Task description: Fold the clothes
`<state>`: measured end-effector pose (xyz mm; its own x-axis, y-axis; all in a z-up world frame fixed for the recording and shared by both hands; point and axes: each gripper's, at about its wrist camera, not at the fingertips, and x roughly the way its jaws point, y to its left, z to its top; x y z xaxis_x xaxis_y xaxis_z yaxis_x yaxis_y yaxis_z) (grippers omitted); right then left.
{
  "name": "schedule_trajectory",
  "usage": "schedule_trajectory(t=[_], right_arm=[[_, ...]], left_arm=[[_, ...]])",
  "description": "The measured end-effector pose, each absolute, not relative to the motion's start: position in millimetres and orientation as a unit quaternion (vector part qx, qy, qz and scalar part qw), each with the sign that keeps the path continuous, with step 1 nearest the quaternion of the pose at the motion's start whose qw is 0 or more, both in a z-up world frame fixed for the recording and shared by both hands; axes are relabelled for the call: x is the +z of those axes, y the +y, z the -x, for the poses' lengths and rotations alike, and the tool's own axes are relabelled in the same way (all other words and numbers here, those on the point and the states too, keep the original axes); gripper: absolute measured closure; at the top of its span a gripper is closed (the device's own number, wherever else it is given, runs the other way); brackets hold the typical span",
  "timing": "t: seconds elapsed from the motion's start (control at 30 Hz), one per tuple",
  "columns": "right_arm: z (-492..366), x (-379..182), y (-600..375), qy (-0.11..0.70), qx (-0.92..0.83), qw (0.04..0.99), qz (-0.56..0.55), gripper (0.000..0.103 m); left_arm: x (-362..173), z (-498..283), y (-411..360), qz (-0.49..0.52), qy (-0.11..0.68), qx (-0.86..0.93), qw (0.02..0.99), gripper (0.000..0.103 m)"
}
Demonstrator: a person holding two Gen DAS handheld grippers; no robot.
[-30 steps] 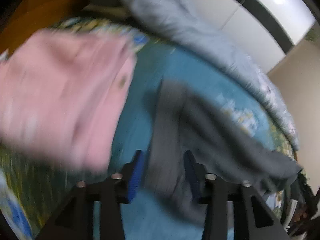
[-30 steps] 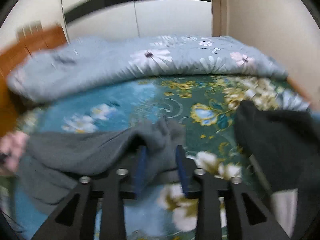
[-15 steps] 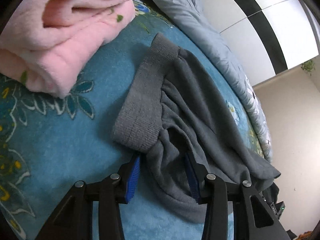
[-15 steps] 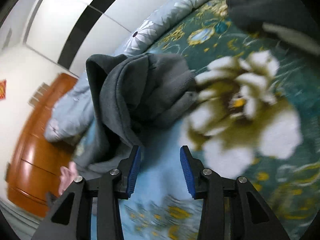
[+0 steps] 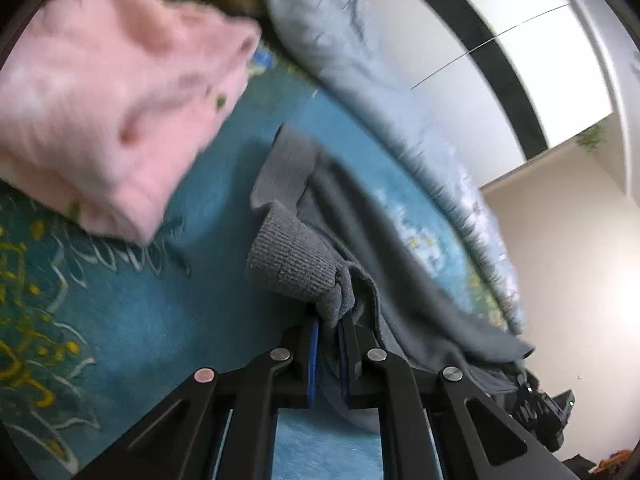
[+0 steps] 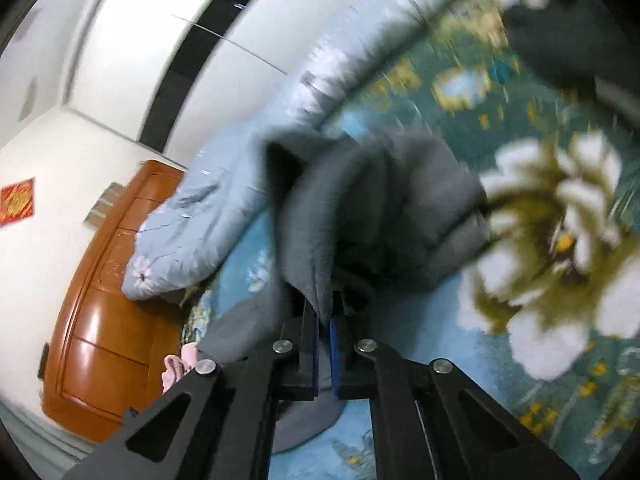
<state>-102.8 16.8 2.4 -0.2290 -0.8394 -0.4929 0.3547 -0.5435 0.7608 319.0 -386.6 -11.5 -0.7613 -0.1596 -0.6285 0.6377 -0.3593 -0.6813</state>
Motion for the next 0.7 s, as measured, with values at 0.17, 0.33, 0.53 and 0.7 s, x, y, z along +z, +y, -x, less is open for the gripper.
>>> schedule_trajectory(t=[0.17, 0.33, 0.53, 0.7], right_arm=[[73.3, 72.4, 58.4, -0.256, -0.773, 0.425, -0.395, 0.1], [35.0, 140.9, 76.4, -0.222, -0.813, 0.436, -0.316, 0.1], [54.9, 122.8, 12.1, -0.124, -0.831, 0.394, -0.373, 0.099], [83.2, 51.5, -20.4, -0.11, -0.808, 0.363, -0.451, 0.099]], left_arm=[[19.5, -349.9, -384.1, -0.197, 0.496, -0.811, 0.238, 0.095], [45.2, -381.6, -383.4, -0.166, 0.481, -0.831, 0.225, 0.094], [-0.3, -398.6, -394.0, -0.201, 0.506, -0.798, 0.26, 0.094], [-45.2, -408.7, -407.8, -0.229, 0.55, -0.757, 0.27, 0.094]])
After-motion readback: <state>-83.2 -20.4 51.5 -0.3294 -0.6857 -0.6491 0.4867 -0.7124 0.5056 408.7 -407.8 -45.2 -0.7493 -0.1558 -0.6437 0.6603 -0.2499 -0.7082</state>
